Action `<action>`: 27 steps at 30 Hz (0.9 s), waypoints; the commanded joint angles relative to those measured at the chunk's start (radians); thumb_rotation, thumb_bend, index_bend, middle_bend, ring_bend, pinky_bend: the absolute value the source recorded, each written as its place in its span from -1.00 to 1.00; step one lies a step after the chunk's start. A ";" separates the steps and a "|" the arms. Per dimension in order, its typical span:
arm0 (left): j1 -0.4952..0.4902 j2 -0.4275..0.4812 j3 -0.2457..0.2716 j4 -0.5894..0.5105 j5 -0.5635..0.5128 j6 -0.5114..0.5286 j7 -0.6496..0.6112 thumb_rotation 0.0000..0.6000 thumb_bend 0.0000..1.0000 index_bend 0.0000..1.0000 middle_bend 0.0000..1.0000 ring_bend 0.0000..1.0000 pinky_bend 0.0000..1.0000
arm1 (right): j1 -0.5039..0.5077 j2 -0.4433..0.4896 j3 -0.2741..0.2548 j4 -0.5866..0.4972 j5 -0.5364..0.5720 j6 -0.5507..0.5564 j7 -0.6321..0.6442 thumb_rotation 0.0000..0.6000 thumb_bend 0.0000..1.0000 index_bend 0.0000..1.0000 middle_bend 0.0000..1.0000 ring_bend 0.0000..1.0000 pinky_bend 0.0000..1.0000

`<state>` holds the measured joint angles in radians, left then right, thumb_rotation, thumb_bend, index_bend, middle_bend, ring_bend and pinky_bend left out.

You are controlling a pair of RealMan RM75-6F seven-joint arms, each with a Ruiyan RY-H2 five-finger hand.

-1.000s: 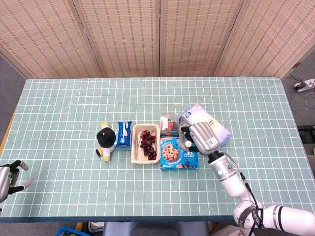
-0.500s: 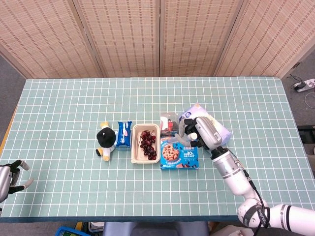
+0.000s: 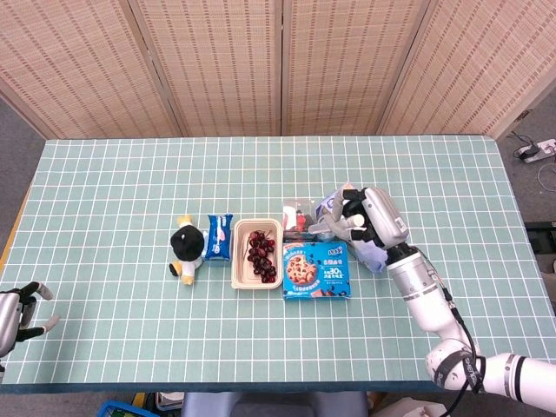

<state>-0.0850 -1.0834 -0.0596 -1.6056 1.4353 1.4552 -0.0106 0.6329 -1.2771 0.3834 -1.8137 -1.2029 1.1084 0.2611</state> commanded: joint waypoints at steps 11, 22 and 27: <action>0.003 0.004 -0.001 -0.002 -0.002 0.005 -0.009 1.00 -0.86 0.28 0.74 0.25 0.24 | 0.015 -0.023 0.014 0.097 0.080 -0.036 0.020 1.00 0.08 0.61 1.00 1.00 1.00; 0.004 0.007 -0.002 -0.003 -0.003 0.006 -0.015 1.00 -0.86 0.28 0.74 0.25 0.24 | 0.026 -0.061 0.011 0.166 0.090 -0.053 0.039 1.00 0.08 0.61 1.00 1.00 1.00; 0.004 0.007 -0.002 -0.003 -0.003 0.005 -0.017 1.00 -0.86 0.28 0.74 0.25 0.24 | 0.031 -0.078 0.007 0.194 0.096 -0.066 0.048 1.00 0.08 0.60 1.00 1.00 1.00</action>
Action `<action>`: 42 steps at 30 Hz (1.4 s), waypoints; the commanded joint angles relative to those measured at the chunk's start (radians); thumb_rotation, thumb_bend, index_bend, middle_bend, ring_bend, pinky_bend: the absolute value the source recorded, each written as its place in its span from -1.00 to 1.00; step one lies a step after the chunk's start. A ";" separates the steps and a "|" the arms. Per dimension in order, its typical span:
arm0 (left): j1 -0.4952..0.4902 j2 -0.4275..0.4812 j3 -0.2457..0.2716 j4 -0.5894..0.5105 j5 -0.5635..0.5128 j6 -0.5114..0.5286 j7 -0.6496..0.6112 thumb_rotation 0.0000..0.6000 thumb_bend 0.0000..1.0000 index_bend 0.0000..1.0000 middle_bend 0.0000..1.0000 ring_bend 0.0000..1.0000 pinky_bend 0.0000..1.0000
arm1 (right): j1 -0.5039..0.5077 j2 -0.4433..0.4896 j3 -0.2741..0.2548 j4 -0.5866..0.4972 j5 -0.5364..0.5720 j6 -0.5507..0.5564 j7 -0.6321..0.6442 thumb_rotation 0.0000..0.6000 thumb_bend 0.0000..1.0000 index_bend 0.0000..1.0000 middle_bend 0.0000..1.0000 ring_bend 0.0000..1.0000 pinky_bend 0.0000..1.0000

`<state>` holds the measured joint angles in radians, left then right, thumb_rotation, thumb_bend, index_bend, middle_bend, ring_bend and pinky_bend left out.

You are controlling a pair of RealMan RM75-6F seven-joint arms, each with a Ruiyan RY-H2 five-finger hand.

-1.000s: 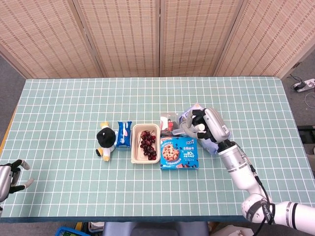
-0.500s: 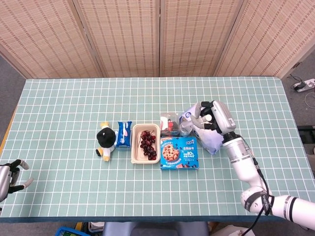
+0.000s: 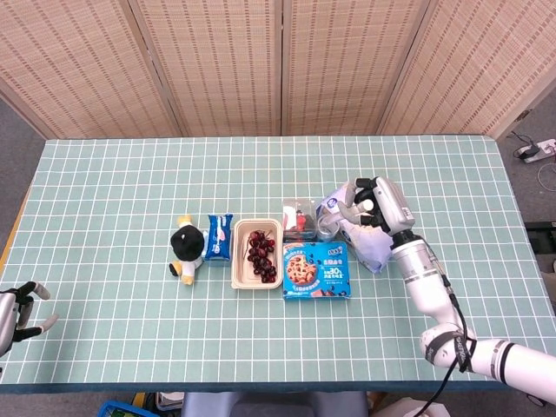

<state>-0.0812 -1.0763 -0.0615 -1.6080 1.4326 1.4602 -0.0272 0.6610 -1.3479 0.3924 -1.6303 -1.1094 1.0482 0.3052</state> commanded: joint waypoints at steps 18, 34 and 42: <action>0.001 0.003 0.000 0.000 0.001 0.001 -0.007 1.00 -0.86 0.28 0.74 0.25 0.24 | 0.041 -0.101 -0.019 0.164 0.035 -0.085 0.021 1.00 0.08 0.60 1.00 1.00 1.00; 0.002 0.004 0.005 -0.004 0.007 0.001 -0.002 1.00 -0.86 0.28 0.74 0.25 0.24 | 0.060 -0.171 -0.026 0.277 0.040 -0.148 0.062 1.00 0.03 0.60 1.00 1.00 1.00; 0.003 0.006 0.005 -0.005 0.009 0.003 -0.005 1.00 -0.86 0.28 0.74 0.25 0.24 | 0.066 -0.178 -0.028 0.299 0.031 -0.177 0.078 1.00 -0.19 0.31 1.00 1.00 1.00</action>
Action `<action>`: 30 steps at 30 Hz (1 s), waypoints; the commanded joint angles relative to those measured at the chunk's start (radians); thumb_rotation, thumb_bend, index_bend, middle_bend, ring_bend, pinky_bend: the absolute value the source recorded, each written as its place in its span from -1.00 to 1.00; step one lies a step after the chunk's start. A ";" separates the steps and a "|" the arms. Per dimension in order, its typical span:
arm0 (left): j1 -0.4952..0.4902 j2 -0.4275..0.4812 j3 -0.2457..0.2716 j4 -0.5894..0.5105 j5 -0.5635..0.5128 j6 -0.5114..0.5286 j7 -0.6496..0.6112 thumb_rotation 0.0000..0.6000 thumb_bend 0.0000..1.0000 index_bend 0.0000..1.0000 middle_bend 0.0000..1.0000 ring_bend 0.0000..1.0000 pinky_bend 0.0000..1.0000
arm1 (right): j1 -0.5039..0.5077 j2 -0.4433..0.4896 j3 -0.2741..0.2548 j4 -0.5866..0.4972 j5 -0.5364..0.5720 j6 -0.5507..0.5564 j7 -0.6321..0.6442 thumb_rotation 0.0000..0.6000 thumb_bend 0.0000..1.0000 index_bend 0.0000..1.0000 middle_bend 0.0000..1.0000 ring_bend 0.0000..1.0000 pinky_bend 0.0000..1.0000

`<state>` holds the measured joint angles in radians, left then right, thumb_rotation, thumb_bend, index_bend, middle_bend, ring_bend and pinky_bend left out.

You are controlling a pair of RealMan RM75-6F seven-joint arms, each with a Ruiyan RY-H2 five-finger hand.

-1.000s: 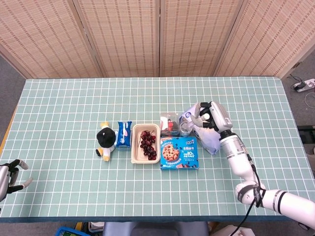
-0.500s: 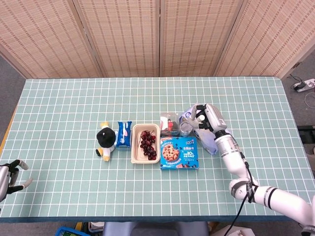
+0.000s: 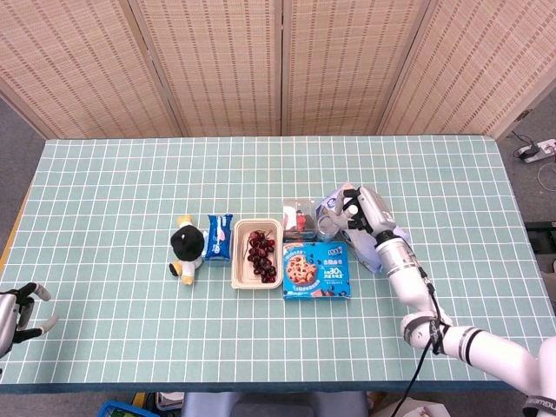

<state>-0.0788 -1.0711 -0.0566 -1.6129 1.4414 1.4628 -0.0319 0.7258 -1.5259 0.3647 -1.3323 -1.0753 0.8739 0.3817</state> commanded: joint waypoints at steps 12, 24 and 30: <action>0.002 0.000 0.002 -0.002 0.005 0.006 0.005 1.00 -0.86 0.28 0.74 0.25 0.24 | 0.002 0.026 -0.019 -0.015 -0.037 -0.040 0.009 1.00 -0.89 -0.53 1.00 1.00 1.00; 0.001 -0.002 0.001 0.001 0.000 0.001 0.013 1.00 -0.86 0.27 0.74 0.25 0.24 | -0.078 0.121 -0.060 -0.147 -0.151 0.110 -0.054 1.00 -0.95 -0.66 1.00 1.00 1.00; -0.003 -0.007 0.002 0.003 -0.003 -0.006 0.025 1.00 -0.86 0.27 0.74 0.25 0.24 | -0.158 0.200 -0.120 -0.237 -0.246 0.246 -0.160 1.00 -0.95 -0.67 0.95 1.00 1.00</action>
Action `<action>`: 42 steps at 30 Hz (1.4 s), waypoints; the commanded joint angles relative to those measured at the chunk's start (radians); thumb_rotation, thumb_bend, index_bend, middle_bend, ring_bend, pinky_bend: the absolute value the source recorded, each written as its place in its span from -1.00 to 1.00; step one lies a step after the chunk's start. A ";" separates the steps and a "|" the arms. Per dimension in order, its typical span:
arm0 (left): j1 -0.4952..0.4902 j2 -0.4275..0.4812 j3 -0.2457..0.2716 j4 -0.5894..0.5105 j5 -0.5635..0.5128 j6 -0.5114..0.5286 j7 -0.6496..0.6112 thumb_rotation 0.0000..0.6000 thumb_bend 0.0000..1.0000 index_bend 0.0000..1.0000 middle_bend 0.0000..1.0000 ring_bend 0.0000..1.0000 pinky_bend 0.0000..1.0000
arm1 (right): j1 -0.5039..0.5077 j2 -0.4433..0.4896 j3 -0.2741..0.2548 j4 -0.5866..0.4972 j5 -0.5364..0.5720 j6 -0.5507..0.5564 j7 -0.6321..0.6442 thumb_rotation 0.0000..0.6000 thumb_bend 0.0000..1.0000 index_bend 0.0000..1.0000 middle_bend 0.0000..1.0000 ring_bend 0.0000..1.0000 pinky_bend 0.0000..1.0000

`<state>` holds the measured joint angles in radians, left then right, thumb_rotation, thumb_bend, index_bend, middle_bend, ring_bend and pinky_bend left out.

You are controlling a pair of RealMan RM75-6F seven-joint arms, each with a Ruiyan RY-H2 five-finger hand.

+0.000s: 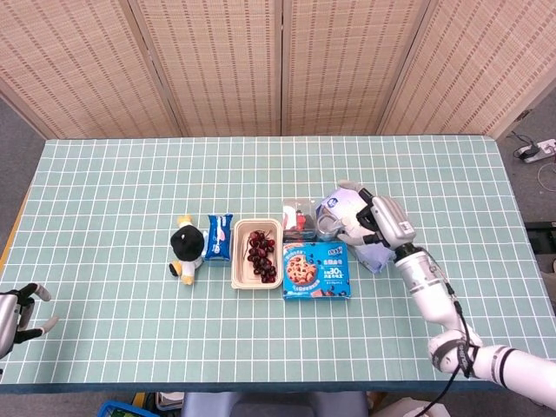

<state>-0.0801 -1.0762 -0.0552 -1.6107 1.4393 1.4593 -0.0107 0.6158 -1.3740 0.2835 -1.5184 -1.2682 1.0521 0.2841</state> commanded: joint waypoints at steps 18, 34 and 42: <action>-0.008 -0.024 0.003 0.013 0.014 0.000 0.024 1.00 -0.86 0.27 0.74 0.25 0.24 | -0.416 0.139 -0.242 -0.073 -0.238 0.553 -0.365 1.00 -0.99 -0.85 0.42 0.56 0.91; -0.017 -0.040 0.004 0.010 0.014 -0.007 0.064 1.00 -0.86 0.27 0.74 0.25 0.24 | -0.510 0.153 -0.249 0.019 -0.215 0.568 -0.336 1.00 -1.00 -0.48 -0.07 -0.11 0.18; -0.024 -0.044 0.003 0.012 0.005 -0.023 0.057 1.00 -0.86 0.27 0.74 0.25 0.24 | -0.504 0.159 -0.240 0.017 -0.219 0.525 -0.339 1.00 -0.96 -0.47 -0.07 -0.11 0.18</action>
